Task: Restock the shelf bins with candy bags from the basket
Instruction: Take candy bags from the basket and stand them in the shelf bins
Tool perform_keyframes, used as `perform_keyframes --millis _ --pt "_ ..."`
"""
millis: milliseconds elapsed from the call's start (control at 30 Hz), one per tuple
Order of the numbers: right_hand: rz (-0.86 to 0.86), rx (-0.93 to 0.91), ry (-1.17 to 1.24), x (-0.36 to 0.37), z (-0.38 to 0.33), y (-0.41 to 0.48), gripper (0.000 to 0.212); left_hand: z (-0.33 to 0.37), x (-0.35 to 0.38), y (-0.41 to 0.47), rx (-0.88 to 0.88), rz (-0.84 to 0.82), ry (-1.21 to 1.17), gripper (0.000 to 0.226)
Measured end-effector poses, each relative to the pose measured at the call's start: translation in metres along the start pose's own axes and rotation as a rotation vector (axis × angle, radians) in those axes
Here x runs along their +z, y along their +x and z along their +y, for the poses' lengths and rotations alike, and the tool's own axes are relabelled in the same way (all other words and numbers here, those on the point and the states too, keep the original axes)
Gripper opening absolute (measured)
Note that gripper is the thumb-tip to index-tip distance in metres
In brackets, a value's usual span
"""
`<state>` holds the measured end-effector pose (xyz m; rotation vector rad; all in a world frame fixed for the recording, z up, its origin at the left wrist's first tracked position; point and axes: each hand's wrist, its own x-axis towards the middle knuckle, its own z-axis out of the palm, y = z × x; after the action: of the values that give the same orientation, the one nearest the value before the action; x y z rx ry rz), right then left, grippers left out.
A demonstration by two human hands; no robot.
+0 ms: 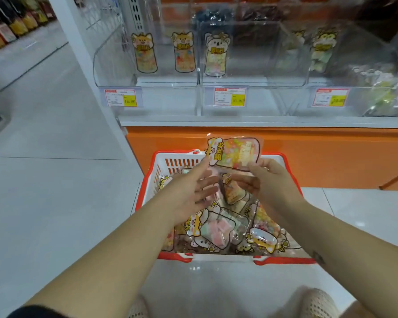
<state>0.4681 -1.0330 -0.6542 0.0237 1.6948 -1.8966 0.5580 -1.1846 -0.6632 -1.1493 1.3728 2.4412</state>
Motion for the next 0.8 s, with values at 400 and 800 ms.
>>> perform_keyframes --millis 400,800 --pt "-0.424 -0.120 -0.841 -0.047 -0.013 -0.009 0.026 -0.011 0.022 -0.002 0.239 0.026 -0.239 0.009" --pt "-0.181 -0.124 -1.613 -0.107 0.063 0.057 0.065 -0.017 -0.004 0.011 0.186 0.104 0.030 0.034"
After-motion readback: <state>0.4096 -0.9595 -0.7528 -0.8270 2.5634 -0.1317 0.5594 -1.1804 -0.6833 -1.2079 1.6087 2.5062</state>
